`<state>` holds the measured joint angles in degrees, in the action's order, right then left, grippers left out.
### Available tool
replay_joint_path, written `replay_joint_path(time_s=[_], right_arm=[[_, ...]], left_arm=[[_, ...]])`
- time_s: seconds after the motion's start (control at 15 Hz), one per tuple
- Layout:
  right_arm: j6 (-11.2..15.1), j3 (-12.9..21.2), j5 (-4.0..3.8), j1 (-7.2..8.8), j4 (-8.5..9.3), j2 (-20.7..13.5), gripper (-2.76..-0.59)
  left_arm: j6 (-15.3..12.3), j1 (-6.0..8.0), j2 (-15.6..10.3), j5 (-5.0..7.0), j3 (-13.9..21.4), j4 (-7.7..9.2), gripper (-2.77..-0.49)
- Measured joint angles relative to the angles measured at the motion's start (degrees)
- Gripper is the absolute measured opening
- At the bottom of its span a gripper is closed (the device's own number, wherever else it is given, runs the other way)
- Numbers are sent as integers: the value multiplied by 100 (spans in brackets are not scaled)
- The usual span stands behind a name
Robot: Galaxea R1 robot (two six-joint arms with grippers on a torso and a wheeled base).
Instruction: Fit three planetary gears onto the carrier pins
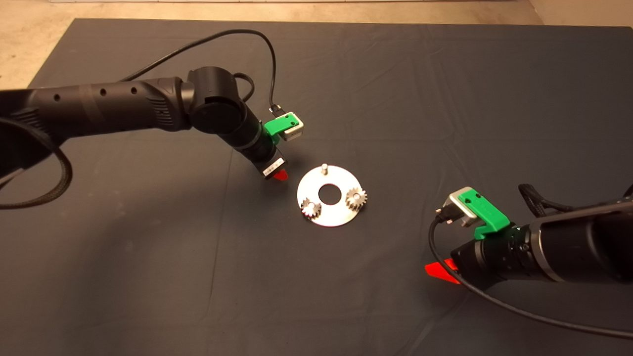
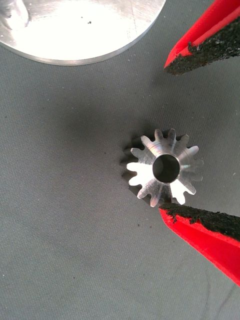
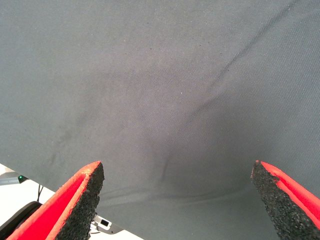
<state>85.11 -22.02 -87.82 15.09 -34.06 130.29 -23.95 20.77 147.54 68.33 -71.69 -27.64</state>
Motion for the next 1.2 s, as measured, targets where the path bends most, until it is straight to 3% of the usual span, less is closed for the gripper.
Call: replay_joint_path(time_s=[0.67,0.87,1.2], right_arm=[[2,0,6,0,38,68,-116],[5,0,1,0,67,69,-116],[22,0,0,0,94,151,-116]], left_arm=[[59,0,-7,-4,-94,-6,-148],[179,0,-8,-80,-138,-20,-148],[183,0,-8,-88,-173,-22,-148]])
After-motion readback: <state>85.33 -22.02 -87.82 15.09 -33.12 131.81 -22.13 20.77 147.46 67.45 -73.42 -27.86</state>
